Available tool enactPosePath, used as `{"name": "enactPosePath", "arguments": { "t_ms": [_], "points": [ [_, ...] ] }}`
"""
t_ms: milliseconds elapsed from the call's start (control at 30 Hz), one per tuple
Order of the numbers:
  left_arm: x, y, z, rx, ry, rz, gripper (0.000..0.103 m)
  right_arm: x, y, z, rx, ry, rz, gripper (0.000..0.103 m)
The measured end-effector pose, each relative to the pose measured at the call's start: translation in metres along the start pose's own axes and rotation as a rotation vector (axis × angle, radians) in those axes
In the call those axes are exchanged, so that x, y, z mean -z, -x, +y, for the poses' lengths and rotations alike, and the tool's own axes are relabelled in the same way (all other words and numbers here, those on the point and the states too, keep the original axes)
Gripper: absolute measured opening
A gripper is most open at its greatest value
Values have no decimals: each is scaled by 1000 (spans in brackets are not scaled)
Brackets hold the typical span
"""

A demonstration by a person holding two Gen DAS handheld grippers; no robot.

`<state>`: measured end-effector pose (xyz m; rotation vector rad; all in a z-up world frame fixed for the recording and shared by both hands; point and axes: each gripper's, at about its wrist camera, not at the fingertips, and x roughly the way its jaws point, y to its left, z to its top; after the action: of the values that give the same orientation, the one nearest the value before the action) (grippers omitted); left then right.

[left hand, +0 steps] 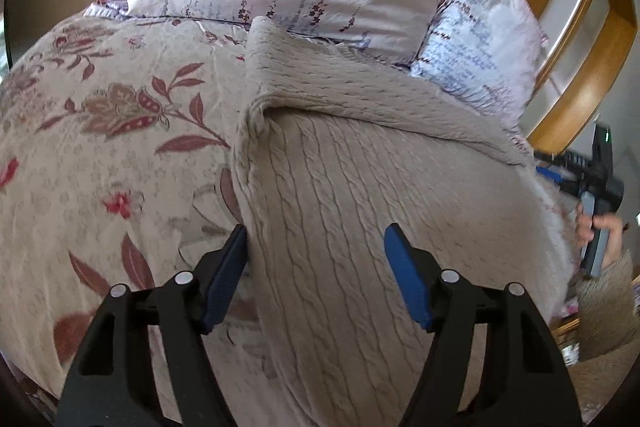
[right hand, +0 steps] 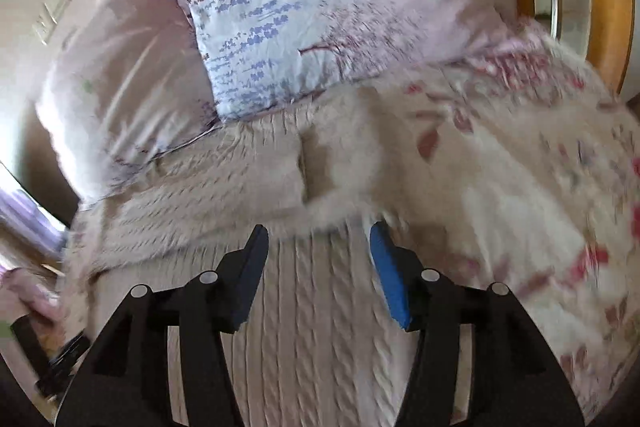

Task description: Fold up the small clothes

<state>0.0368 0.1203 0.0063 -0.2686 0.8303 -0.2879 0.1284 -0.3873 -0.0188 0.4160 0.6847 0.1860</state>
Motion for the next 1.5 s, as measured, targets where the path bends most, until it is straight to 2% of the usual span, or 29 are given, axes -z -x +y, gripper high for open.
{"name": "enactPosePath", "arguments": {
  "t_ms": [133, 233, 400, 533, 600, 733, 800, 967, 1067, 1133, 1200, 1300, 1500],
  "points": [
    [14, 9, 4, 73, 46, -20, 61, 28, 20, -29, -67, -52, 53, 53],
    [25, 16, 8, 126, 79, -34, 58, 51, 33, -47, -87, -79, 88, 48],
    [45, 25, 13, 203, 133, -50, 52, 83, 39, -62, -181, -143, 147, 36],
    [59, 32, 8, 230, 124, -44, 46, 104, 46, -63, -290, -180, 163, 34],
    [67, 34, 6, 260, 134, -32, 46, 114, 44, -61, -347, -192, 200, 24],
    [78, 38, 9, 316, 176, -33, 41, 129, 49, -55, -409, -184, 230, 19],
    [84, 40, 9, 337, 189, -28, 38, 137, 50, -46, -425, -151, 257, 14],
    [92, 43, 2, 340, 174, -4, 31, 149, 52, -26, -413, -63, 279, 10],
    [94, 41, -2, 335, 161, 19, 22, 147, 55, -23, -417, -55, 261, 8],
    [94, 39, -4, 320, 144, 37, 8, 145, 59, -21, -412, -39, 236, 8],
    [90, 40, -6, 313, 133, 34, 7, 140, 63, -16, -401, -16, 199, 8],
    [76, 47, -8, 286, 101, -9, 6, 125, 78, -4, -363, 45, 84, 7],
    [16, 66, -5, 179, 57, -164, 6, 93, 99, 22, -250, 187, -160, 7]
  ]
}}
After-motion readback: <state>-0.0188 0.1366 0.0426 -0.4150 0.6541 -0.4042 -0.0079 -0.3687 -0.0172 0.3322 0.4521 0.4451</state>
